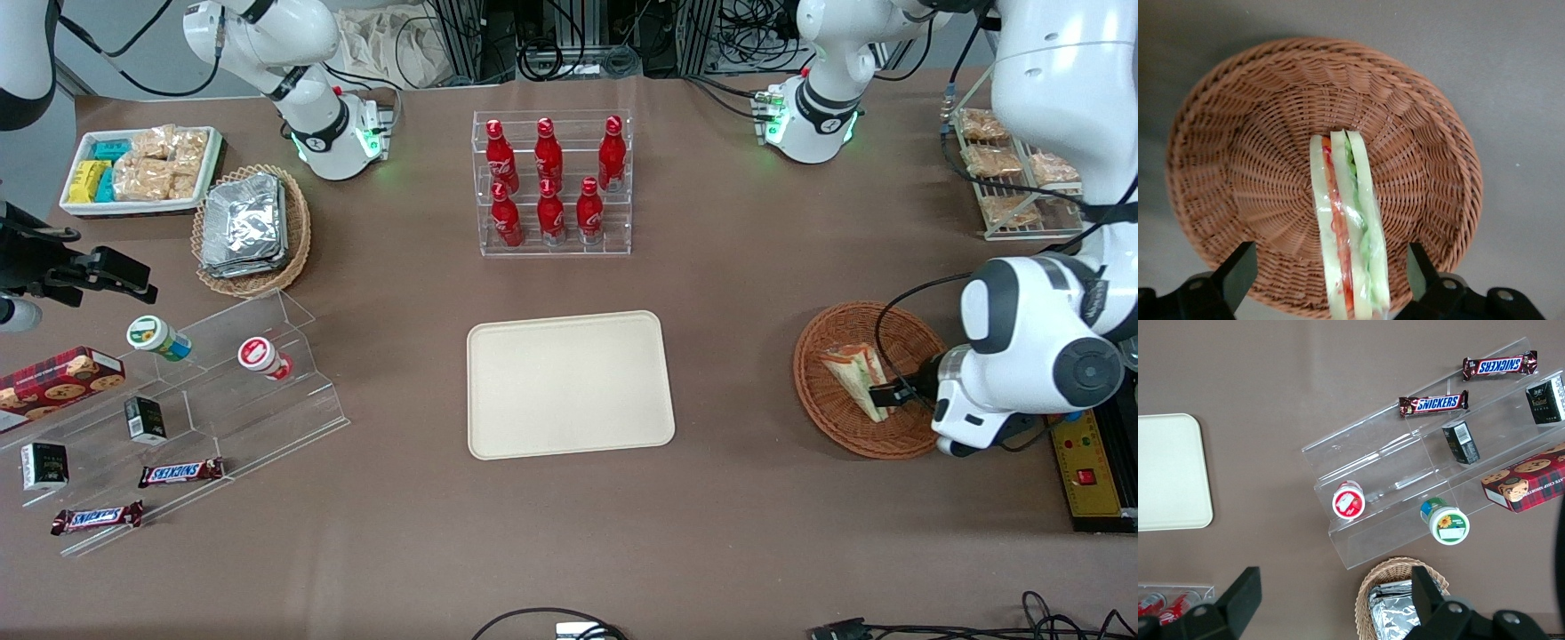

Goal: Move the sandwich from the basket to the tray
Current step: 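Lower the open left gripper over the wrapped sandwich in the basket, then close the left gripper on the wrapped sandwich and lift it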

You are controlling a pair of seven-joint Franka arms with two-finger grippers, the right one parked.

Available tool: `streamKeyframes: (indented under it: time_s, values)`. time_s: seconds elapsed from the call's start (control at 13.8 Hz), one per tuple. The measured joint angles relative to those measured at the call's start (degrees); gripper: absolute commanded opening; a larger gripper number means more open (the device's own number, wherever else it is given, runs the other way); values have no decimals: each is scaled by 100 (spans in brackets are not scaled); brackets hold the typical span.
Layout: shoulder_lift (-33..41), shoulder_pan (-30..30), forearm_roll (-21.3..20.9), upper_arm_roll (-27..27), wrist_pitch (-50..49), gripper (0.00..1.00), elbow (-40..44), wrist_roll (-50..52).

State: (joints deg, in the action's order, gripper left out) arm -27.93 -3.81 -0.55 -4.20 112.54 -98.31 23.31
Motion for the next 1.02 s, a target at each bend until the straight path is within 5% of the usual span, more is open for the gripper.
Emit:
streamKeyframes:
  time_s: [0.36, 0.87, 1.02]
  values:
    - [-151, 0, 463, 0, 253, 99, -296, 76]
    - [-337, 0, 501, 0, 732, 98, -621, 99]
    - [-368, 0, 502, 0, 748, 89, -658, 105]
